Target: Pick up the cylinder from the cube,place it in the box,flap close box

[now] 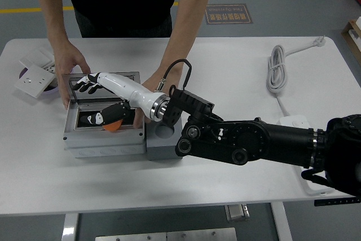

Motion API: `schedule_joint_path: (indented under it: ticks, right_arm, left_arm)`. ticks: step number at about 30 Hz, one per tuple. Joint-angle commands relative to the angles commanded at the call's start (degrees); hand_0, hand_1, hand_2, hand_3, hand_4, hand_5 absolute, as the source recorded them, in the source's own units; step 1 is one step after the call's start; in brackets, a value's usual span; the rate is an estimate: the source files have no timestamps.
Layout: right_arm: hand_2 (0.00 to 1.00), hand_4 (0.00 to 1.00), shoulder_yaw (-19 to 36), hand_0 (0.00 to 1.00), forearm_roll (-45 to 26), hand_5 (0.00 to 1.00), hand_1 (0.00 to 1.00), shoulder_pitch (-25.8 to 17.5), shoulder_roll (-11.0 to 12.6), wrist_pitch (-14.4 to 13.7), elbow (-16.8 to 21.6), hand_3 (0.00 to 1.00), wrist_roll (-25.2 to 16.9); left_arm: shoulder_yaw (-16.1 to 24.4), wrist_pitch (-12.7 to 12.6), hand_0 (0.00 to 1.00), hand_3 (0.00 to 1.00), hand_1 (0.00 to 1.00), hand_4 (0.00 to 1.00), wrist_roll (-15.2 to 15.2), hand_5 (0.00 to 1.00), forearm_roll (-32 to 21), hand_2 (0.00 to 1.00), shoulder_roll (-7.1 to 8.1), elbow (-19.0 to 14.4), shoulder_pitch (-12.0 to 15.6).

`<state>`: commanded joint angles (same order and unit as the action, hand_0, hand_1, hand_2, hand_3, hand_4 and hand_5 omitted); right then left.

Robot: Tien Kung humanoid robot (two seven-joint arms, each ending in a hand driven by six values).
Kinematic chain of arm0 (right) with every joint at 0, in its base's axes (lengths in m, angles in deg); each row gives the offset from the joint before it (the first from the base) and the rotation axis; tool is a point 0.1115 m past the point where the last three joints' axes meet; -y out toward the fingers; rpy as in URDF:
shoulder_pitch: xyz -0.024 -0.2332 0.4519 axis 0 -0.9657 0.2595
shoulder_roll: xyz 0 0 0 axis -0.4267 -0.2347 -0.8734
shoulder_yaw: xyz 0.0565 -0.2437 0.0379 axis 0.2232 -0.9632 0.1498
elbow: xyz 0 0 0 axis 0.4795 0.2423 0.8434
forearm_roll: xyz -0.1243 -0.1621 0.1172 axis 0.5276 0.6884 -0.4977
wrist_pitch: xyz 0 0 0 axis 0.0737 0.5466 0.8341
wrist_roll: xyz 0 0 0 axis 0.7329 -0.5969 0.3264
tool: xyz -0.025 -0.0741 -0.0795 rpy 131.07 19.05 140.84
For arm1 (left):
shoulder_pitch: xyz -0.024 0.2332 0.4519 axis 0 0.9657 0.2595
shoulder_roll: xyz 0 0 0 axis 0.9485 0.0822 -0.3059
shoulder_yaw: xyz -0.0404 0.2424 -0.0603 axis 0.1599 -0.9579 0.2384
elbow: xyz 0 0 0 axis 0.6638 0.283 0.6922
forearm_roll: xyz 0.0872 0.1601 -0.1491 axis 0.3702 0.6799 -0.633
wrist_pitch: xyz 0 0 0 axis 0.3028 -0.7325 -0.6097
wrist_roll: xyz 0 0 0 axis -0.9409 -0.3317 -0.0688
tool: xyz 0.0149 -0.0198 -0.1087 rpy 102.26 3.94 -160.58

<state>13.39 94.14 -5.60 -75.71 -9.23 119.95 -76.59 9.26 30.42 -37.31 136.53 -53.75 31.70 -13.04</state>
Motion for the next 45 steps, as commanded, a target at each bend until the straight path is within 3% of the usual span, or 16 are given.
schedule_joint_path:
  ticks: [13,27,35,45]
  right_arm:
    - [0.750,0.835,3.10,0.823,-0.04,0.226,0.730,1.62,0.00,-0.10,-2.80,0.758,-0.17]
    - [0.748,0.828,2.22,0.822,-4.95,0.241,0.727,2.50,0.00,0.60,-13.23,0.754,-1.92]
    - [0.748,0.824,0.21,0.818,-4.80,0.245,0.729,0.67,0.00,0.44,-11.55,0.754,-1.92]
    - [0.747,0.817,-0.58,0.817,0.94,0.249,0.729,-2.15,0.00,-1.62,-3.32,0.751,0.20]
  left_arm:
    - [-0.02,0.05,0.923,0.951,0.852,0.002,0.00,0.002,0.19,0.854,-0.06,0.00,-0.36]
    - [-0.15,0.06,0.923,0.951,0.852,0.002,0.15,0.002,0.50,0.854,-0.26,0.00,-0.68]
    - [-0.23,-0.01,0.923,0.951,0.852,0.002,0.10,0.002,0.34,0.854,-0.55,0.00,-0.67]
    - [-0.30,-0.13,0.923,0.951,0.852,0.002,0.08,0.002,0.05,0.854,-0.84,0.00,-0.52]
